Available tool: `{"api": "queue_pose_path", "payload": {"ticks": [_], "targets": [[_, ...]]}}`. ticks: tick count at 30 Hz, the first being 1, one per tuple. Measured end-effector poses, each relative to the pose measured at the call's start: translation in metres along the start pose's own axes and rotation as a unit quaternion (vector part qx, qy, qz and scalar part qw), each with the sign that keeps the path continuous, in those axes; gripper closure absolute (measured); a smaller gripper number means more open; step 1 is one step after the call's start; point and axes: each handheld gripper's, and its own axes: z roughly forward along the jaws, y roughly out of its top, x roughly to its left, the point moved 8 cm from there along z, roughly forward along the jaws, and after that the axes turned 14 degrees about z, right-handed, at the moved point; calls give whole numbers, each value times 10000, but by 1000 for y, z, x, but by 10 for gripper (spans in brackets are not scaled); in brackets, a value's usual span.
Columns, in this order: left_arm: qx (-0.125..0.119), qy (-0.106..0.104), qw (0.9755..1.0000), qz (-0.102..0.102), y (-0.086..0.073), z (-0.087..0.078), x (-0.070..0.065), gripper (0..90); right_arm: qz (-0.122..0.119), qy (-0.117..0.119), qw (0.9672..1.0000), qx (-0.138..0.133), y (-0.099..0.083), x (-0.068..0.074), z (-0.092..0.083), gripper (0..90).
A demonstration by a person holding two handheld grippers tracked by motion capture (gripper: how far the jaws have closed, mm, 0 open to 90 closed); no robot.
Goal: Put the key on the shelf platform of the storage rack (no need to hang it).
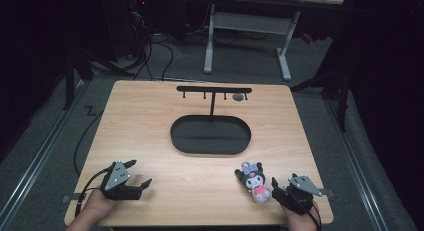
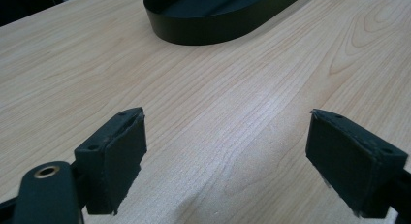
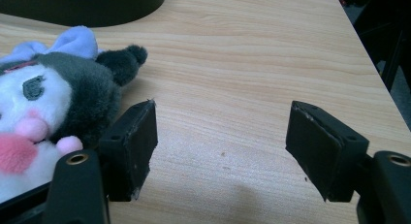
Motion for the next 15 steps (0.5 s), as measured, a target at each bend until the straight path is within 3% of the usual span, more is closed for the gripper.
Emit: {"api": "queue_pose_path", "payload": {"ticks": [15], "targets": [[3, 0, 10000, 10, 0, 0, 0, 155, 92, 11, 9999, 39, -2, -4, 2, 250]]}}
